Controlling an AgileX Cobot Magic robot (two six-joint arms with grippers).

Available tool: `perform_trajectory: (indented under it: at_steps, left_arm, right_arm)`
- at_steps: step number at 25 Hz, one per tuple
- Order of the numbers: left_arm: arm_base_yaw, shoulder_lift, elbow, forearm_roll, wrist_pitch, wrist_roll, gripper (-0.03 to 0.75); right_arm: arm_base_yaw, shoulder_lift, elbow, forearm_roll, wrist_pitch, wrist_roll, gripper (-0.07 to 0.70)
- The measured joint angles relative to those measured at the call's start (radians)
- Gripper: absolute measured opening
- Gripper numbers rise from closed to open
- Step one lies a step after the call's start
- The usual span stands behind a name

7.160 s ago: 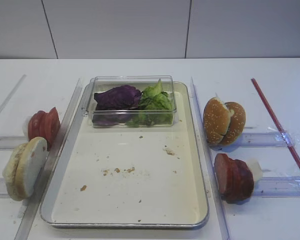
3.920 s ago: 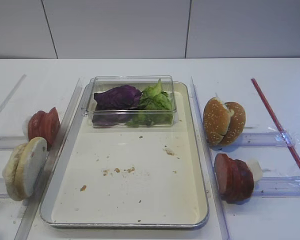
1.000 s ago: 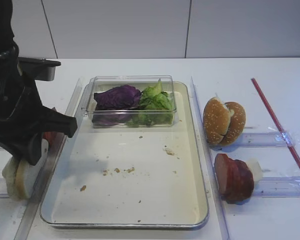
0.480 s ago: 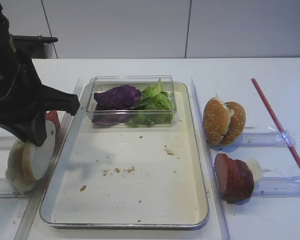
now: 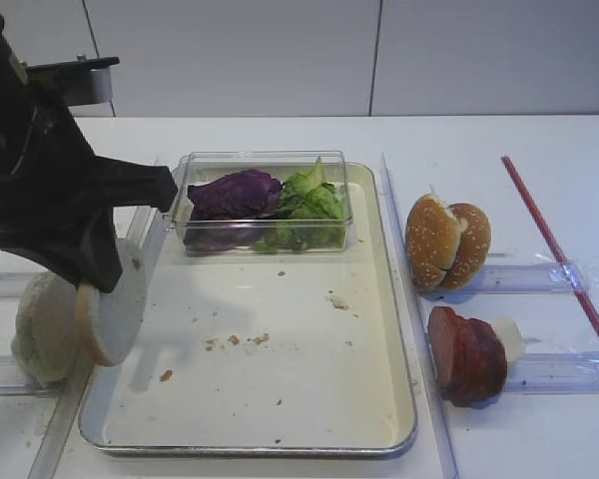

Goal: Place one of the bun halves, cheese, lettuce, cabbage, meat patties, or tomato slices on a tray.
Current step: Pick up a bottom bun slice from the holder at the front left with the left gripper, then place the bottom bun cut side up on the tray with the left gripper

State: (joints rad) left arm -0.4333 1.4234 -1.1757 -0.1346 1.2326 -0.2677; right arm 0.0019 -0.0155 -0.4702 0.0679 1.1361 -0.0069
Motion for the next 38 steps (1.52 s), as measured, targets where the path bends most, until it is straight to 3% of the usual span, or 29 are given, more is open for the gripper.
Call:
perform_trajectory:
  at_steps: [11,25,29,38]
  left_arm:
    - [0.000,0.010,0.000,-0.258,-0.002,0.189,0.062]
    - [0.000,0.208,0.000,-0.448,-0.193,0.492,0.059]
    - [0.000,0.259,-0.002,-0.460,-0.225,0.522,0.059]
    - [0.000,0.268,-0.006,-0.473,-0.233,0.520,0.059]
  right_arm:
    - [0.000,0.000,0.000,0.000,0.000,0.000,0.430]
    - [0.000,0.000,0.000,0.000,0.000,0.000,0.430]
    - [0.000,0.000,0.000,0.000,0.000,0.000,0.430]
    - [0.000,0.000,0.000,0.000,0.000,0.000,0.430]
